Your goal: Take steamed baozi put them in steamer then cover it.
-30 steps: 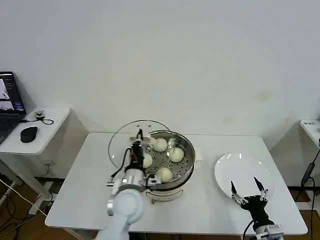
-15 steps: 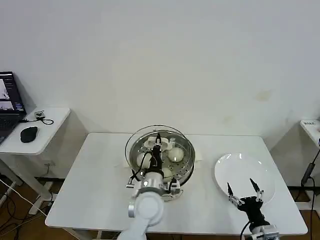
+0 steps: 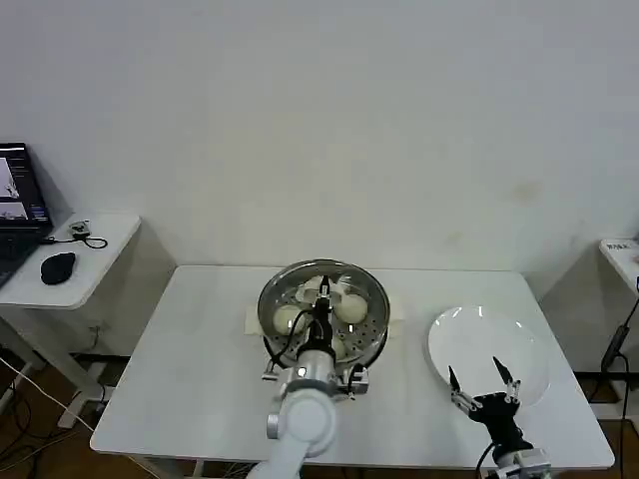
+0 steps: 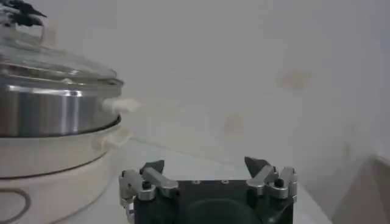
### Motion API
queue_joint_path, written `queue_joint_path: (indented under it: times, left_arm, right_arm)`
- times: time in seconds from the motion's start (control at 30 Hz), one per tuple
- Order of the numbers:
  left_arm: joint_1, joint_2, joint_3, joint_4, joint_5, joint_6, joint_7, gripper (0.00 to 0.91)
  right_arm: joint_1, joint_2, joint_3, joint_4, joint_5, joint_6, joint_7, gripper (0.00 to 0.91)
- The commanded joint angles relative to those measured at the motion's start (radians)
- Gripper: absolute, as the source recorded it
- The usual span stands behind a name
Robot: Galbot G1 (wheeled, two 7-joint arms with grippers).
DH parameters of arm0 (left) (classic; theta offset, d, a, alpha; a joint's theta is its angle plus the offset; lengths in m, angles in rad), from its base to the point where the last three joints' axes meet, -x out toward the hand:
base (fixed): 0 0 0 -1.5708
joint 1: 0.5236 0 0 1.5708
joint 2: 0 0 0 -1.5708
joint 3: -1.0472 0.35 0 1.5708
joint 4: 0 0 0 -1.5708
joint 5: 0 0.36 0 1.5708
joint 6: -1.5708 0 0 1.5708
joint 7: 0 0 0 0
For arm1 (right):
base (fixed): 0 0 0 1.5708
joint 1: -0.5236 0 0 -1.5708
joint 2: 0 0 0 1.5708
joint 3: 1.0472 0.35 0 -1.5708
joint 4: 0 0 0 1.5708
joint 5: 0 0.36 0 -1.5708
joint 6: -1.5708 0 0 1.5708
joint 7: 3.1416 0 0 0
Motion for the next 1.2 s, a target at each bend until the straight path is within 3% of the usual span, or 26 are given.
queue_joint_path:
  times: [0.03, 1.2]
  left_arm:
    - [-0.013, -0.008, 0.004, 0.02, 0.008, -0.001, 0.003, 0.0]
    - [-0.026, -0.012, -0.024, 0.05, -0.061, 0.009, -0.011, 0.0]
  right_arm:
    - [0.0, 0.001, 0.0, -0.003, -0.005, 0.002, 0.0, 0.907]
    - [0.0, 0.01, -0.026, -0.008, -0.026, 0.005, -0.004, 0.907]
